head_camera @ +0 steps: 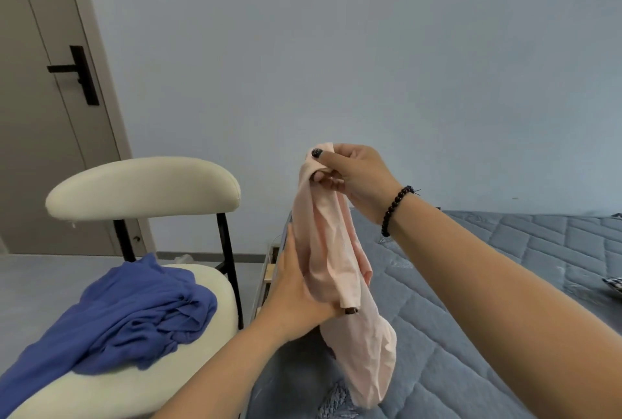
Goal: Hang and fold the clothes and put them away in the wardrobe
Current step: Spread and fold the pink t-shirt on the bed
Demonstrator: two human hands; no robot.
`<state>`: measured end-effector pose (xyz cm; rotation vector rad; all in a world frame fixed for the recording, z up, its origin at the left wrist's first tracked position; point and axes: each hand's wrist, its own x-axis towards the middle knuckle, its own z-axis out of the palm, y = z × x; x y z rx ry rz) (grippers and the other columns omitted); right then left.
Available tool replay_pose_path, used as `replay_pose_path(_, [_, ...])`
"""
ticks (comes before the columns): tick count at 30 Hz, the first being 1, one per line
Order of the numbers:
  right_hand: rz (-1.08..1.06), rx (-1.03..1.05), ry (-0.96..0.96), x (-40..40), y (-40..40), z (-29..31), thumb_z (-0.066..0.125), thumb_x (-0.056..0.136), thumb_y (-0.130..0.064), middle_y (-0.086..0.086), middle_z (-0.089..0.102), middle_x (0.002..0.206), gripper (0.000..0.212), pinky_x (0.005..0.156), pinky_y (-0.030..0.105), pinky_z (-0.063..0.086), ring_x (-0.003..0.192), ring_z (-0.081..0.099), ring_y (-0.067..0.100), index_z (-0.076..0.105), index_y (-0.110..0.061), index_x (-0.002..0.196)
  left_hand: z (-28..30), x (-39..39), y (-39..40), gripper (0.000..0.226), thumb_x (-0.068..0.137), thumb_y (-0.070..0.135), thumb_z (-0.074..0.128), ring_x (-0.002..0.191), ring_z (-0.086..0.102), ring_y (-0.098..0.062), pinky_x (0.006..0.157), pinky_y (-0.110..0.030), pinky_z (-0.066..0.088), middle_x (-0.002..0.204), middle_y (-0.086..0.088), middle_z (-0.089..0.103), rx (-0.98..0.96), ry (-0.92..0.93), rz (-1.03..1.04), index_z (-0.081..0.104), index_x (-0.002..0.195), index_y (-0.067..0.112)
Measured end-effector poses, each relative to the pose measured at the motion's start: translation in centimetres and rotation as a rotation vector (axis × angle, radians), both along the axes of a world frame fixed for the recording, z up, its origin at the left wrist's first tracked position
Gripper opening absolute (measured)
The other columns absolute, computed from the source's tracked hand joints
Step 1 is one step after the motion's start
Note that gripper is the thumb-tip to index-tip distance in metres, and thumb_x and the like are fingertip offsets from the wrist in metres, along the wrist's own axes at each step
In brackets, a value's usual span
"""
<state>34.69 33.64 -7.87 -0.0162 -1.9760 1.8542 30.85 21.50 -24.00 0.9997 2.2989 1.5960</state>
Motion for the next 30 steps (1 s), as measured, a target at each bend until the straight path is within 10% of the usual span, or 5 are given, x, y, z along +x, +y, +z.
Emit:
replay_pose_path(4, [0.006, -0.015, 0.045, 1.0, -1.0, 0.7, 0.061, 0.092, -0.015, 0.011, 0.068, 0.073, 0.014, 0.069, 0.025, 0.049, 0.075, 0.064, 0.020, 0.065, -0.001, 0.092, 2.7, 1.0, -0.5, 0.069, 0.089, 0.039, 0.062, 0.123, 0.052, -0.018, 0.101, -0.044, 0.046, 0.144, 0.004, 0.045, 0.036, 0.043, 0.140, 0.022, 0.145, 0.038])
replay_pose_path(7, [0.000, 0.038, 0.045, 1.7, -0.9, 0.4, 0.061, 0.091, -0.013, 0.012, 0.069, 0.078, 0.016, 0.067, 0.024, 0.052, 0.074, 0.066, 0.017, 0.066, 0.002, 0.095, 4.1, 0.8, -1.0, 0.009, 0.096, 0.022, 0.052, 0.091, 0.064, -0.016, 0.085, -0.036, 0.052, 0.105, -0.002, 0.068, 0.021, 0.027, 0.189, 0.059, 0.102, 0.022])
replay_pose_path(19, [-0.062, 0.632, -0.637, 4.0, 2.0, -19.4, 0.083, 0.062, -0.045, -0.003, 0.032, 0.144, 0.110, 0.114, 0.034, 0.027, 0.136, 0.030, 0.015, 0.020, -0.015, 0.147, 5.6, -1.5, -4.4, 0.012, 0.090, 0.001, 0.053, 0.059, 0.056, -0.018, 0.056, -0.027, 0.045, 0.068, -0.008, 0.058, 0.527, -0.591, 0.311, 0.062, 0.082, 0.005])
replay_pose_path(26, [-0.056, 0.430, -0.720, 3.0, 3.0, -27.0, 0.080, 0.070, -0.028, -0.004, 0.063, 0.080, 0.017, 0.071, 0.028, 0.048, 0.079, 0.058, 0.014, 0.065, -0.022, 0.076, 4.7, -5.1, -8.4, 0.017, 0.071, 0.023, 0.058, 0.077, 0.057, -0.026, 0.073, -0.039, 0.044, 0.083, -0.013, 0.058, 0.547, -0.605, 0.506, 0.061, 0.084, 0.012])
replay_pose_path(30, [-0.243, 0.471, -0.446, 1.4, 4.7, -22.2, 0.075, 0.073, -0.009, -0.001, 0.067, 0.075, 0.021, 0.069, 0.026, 0.046, 0.078, 0.061, 0.014, 0.063, -0.026, 0.068, 3.2, -7.3, -10.7, 0.013, 0.086, 0.018, 0.054, 0.065, 0.053, -0.025, 0.061, -0.030, 0.040, 0.072, -0.011, 0.056, 0.264, -0.444, 0.660, 0.059, 0.079, 0.008])
